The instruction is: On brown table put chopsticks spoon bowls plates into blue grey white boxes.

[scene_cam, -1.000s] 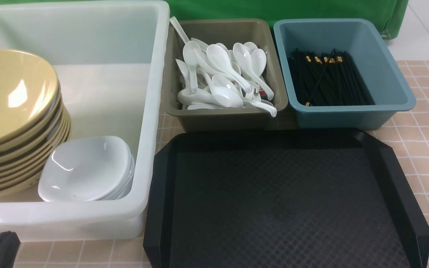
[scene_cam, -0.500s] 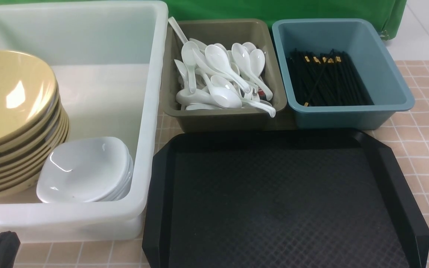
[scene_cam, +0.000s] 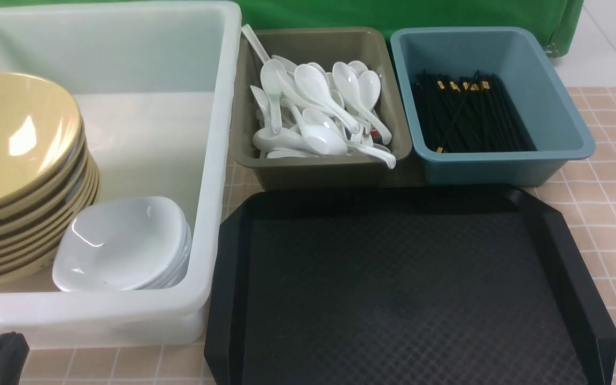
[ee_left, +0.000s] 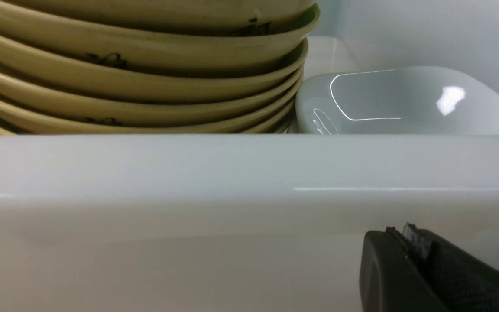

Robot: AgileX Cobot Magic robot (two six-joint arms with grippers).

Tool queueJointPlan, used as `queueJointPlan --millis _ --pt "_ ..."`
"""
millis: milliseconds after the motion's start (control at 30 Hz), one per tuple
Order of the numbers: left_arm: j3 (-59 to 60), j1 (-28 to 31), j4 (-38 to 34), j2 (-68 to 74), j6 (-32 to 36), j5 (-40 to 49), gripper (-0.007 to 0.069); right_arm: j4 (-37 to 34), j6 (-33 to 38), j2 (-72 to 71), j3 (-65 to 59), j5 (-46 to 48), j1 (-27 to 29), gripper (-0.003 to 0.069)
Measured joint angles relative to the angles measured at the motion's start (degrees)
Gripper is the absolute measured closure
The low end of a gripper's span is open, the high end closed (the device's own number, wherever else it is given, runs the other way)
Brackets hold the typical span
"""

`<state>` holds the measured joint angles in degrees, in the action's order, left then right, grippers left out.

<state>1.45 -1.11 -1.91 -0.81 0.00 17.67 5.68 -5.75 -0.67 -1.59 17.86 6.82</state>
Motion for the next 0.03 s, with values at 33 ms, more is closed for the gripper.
queueJointPlan --millis 33 --pt "0.0 0.0 0.0 0.0 0.0 0.0 0.0623 0.0 0.0 0.0 0.0 0.0 0.0 0.0546"
